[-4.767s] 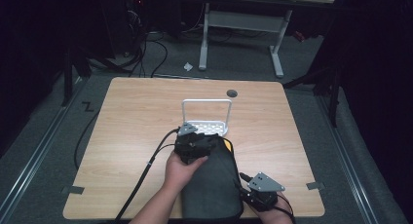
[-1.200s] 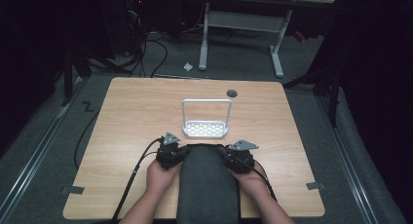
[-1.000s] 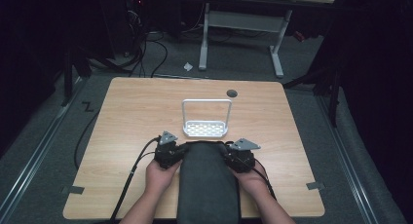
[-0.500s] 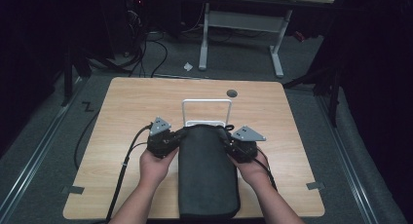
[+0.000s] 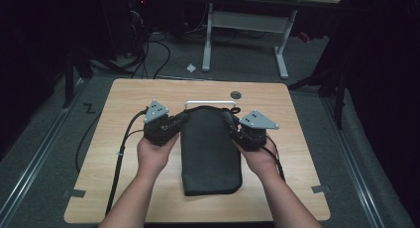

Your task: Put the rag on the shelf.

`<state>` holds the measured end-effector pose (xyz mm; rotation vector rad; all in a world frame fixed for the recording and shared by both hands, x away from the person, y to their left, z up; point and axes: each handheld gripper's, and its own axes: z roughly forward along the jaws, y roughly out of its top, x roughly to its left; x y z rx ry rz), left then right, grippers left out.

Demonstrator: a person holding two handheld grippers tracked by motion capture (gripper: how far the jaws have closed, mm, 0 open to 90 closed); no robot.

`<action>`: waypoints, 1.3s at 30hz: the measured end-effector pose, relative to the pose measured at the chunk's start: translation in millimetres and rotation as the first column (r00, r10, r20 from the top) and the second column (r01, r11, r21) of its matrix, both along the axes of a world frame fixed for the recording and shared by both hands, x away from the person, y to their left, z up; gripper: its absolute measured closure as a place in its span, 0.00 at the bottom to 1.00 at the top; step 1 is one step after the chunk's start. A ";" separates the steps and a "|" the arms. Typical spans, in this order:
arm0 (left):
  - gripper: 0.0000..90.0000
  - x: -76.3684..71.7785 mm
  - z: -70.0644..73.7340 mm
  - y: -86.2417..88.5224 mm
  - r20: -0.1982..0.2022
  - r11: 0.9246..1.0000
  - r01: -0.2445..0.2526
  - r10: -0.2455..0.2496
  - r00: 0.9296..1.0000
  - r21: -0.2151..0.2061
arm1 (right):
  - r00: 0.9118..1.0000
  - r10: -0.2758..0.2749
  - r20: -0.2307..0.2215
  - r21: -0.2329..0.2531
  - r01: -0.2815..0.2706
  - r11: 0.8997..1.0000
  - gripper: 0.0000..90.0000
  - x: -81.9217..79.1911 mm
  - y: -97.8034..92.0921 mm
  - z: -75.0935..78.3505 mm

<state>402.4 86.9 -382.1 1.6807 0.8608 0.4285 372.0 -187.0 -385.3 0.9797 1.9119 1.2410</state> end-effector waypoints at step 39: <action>0.94 54.7 68.8 -2.4 0.169 0.999 -0.024 0.019 0.985 0.029 | 0.994 -0.016 0.113 0.055 0.010 0.998 0.84 49.5 -6.7 59.2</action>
